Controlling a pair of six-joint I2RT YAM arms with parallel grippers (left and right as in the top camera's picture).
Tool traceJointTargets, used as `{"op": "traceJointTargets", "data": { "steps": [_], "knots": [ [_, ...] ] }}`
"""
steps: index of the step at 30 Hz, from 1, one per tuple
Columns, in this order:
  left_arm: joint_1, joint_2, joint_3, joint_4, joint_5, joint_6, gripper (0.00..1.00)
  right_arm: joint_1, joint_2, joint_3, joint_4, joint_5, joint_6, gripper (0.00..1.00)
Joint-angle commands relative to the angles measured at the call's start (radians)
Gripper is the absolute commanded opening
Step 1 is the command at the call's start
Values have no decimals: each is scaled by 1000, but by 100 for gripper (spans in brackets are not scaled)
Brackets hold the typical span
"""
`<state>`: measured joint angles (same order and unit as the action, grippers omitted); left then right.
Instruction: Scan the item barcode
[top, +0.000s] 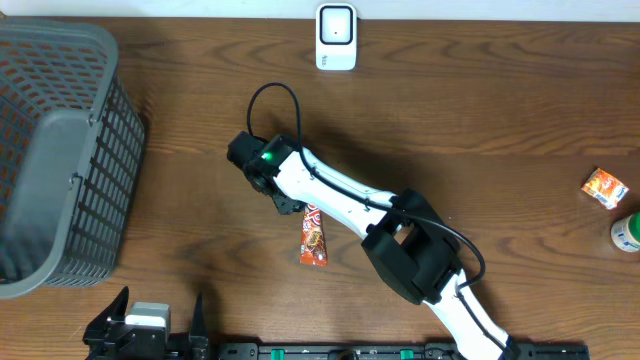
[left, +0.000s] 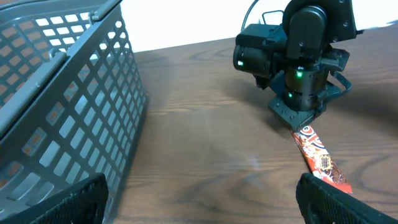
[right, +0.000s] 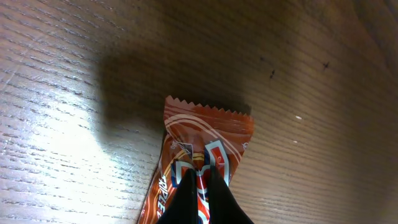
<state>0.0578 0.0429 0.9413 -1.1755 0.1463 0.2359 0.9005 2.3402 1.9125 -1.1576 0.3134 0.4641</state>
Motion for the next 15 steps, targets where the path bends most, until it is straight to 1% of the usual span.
{"op": "traceJointTargets", "data": {
  "steps": [1, 5, 7, 15],
  "knots": [
    [-2, -3, 5, 1, -9, 2, 96, -6, 11, -30, 11, -20, 18, 1],
    [-2, -3, 5, 1, -9, 2, 96, -6, 11, -19, 21, -51, 1, 1],
    [-2, -3, 5, 1, -9, 2, 96, -12, 9, -3, 16, -101, -21, 1],
    [-2, -3, 5, 1, -9, 2, 96, -94, -47, 55, 20, -549, -183, 1]
  ]
}}
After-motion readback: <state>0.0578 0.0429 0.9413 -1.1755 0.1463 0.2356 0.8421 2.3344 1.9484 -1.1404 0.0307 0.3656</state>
